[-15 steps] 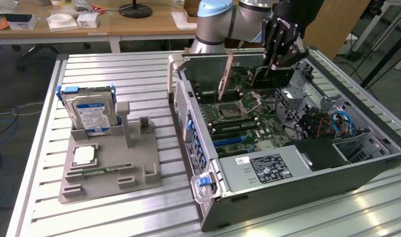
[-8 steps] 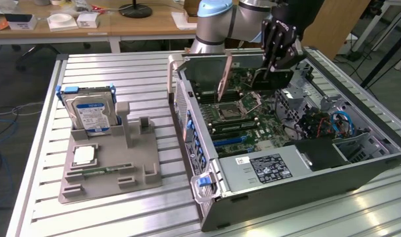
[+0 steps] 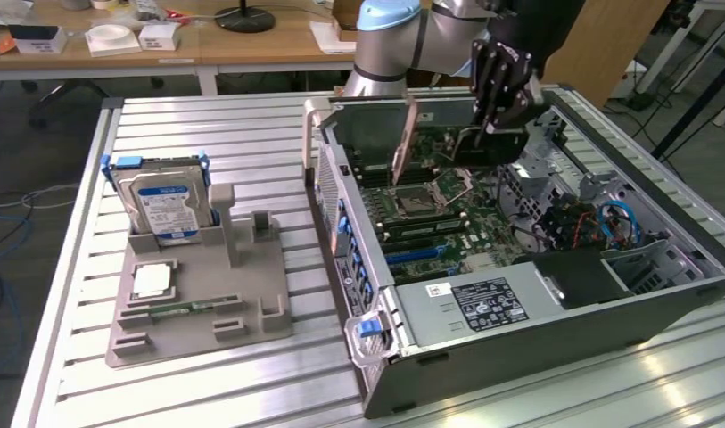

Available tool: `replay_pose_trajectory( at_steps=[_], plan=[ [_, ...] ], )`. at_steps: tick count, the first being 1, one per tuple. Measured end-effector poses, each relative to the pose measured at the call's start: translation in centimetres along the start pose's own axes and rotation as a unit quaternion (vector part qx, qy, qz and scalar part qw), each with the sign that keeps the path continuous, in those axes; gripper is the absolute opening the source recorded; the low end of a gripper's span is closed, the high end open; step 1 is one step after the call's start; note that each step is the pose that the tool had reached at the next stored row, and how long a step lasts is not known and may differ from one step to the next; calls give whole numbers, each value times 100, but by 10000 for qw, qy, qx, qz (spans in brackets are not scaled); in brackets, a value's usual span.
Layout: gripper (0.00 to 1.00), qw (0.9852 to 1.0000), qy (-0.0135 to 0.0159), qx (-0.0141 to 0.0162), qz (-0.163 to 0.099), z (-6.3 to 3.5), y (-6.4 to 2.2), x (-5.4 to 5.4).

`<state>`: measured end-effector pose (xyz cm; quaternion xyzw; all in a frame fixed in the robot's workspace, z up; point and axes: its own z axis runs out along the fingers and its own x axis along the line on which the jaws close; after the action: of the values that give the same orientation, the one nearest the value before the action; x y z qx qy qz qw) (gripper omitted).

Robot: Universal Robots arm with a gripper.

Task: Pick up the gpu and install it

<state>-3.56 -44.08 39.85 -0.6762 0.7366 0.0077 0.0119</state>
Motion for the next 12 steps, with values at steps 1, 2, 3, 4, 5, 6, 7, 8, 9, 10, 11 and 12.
replay_pose_trajectory(
  at_steps=[1,2,3,4,5,6,7,8,9,10,11,12],
  plan=[
    [26,10000,0,2,8,8,1,0],
    [26,10000,0,4,15,15,2,0],
    [26,10000,0,6,22,23,4,0],
    [26,10000,0,8,26,32,5,0],
    [26,10000,-1,11,29,41,7,1],
    [26,10000,-2,14,30,52,7,0],
    [26,10000,-1,16,30,61,8,1],
    [26,10000,-1,19,30,71,9,1],
    [26,10000,-2,22,30,80,10,1],
    [26,10000,-2,24,31,89,11,1],
    [26,10000,-2,27,31,97,12,1],
    [26,10000,-2,30,31,106,13,1]
  ],
)
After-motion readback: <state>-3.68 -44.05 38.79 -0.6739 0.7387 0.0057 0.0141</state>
